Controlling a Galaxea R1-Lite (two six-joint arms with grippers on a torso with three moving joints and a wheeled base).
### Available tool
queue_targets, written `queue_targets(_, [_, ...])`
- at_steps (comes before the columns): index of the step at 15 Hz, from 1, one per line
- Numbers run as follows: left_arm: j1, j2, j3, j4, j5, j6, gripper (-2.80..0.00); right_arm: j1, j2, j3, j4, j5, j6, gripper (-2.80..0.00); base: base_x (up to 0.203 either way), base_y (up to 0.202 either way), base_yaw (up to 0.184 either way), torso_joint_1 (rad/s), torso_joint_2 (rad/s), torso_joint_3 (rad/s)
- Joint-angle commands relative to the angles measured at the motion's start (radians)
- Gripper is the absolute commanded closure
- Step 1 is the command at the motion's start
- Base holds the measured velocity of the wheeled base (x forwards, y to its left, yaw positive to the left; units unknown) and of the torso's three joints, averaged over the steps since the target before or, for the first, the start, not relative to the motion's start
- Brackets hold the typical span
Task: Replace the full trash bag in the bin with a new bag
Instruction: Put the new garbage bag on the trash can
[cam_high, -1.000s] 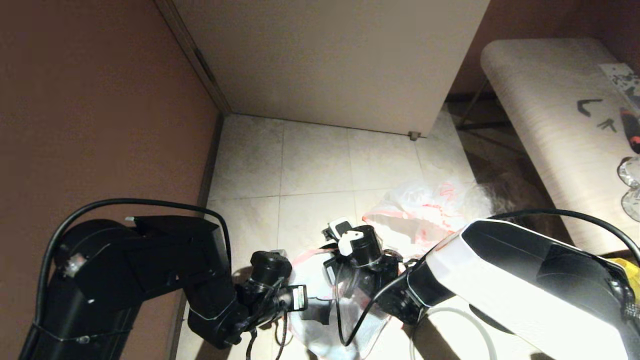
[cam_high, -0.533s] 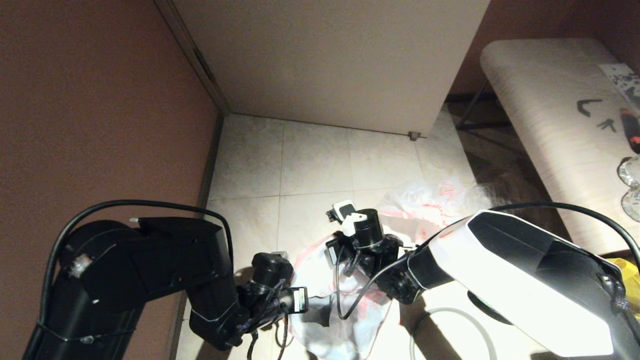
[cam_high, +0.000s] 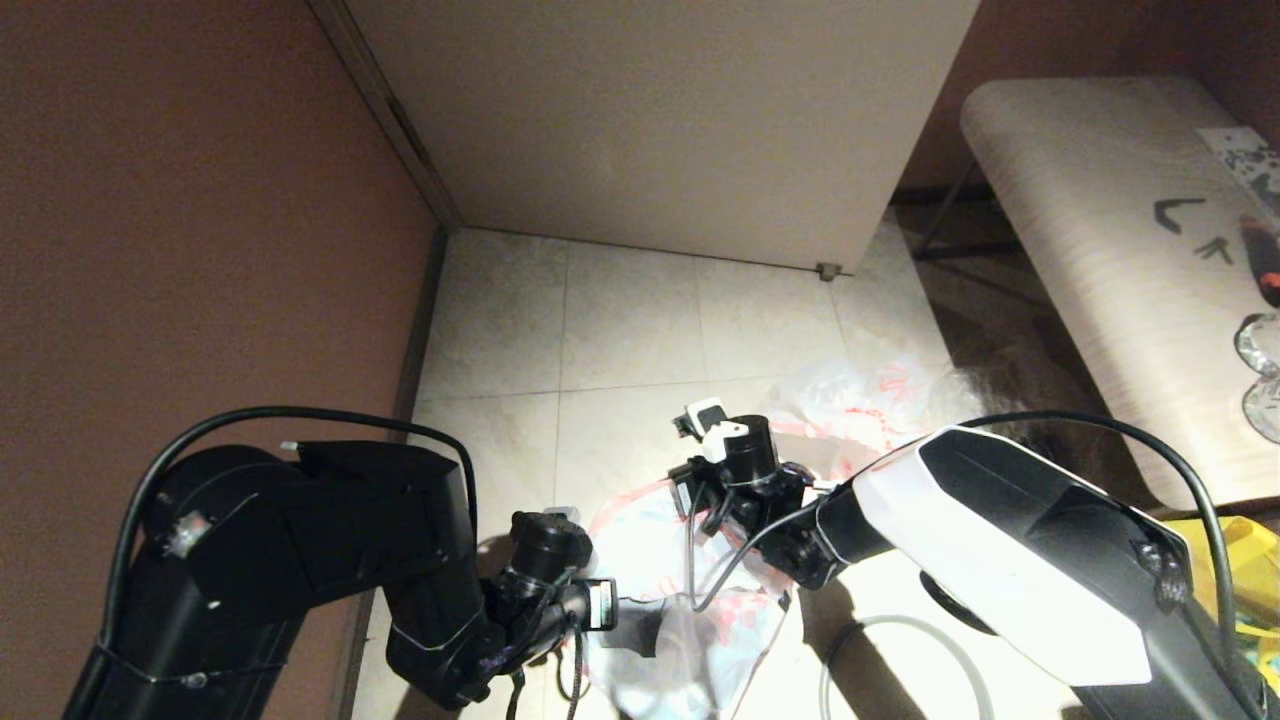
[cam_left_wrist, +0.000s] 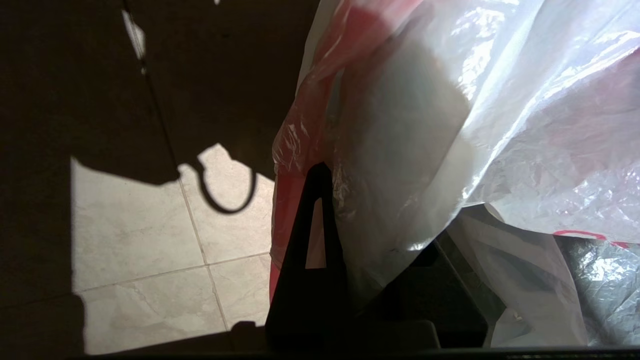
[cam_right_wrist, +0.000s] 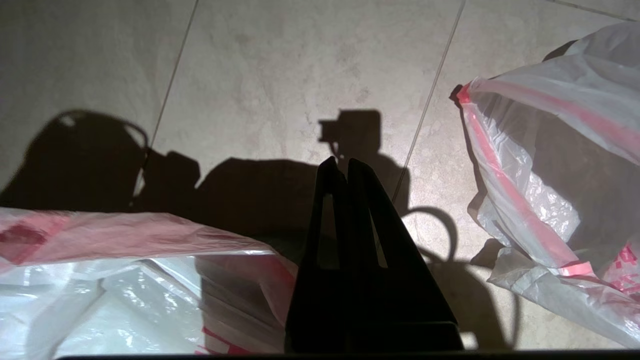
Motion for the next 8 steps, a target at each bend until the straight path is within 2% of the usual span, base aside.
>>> queue_targets(1, [0.000,0.003,0.000,-0.005,0.002,-0.002,0.00,0.009,-0.075,0.031,-0.009,-0.002,0.014,0.00,0.000,0.000,0.000,0.000,0.00,0.000])
queue_targets(5, [0.000,0.003,0.000,-0.003,0.002,-0.002,0.00,0.055,-0.286,0.224,-0.014,0.000,0.053,0.00,0.000,0.000,0.000,0.000,0.00,0.000])
queue_targets(8, [0.000,-0.001,0.003,-0.006,0.002,-0.005,0.00,0.090,-0.257,0.327,0.002,0.001,0.063,0.00,0.000,0.000,0.000,0.000,0.00,0.000])
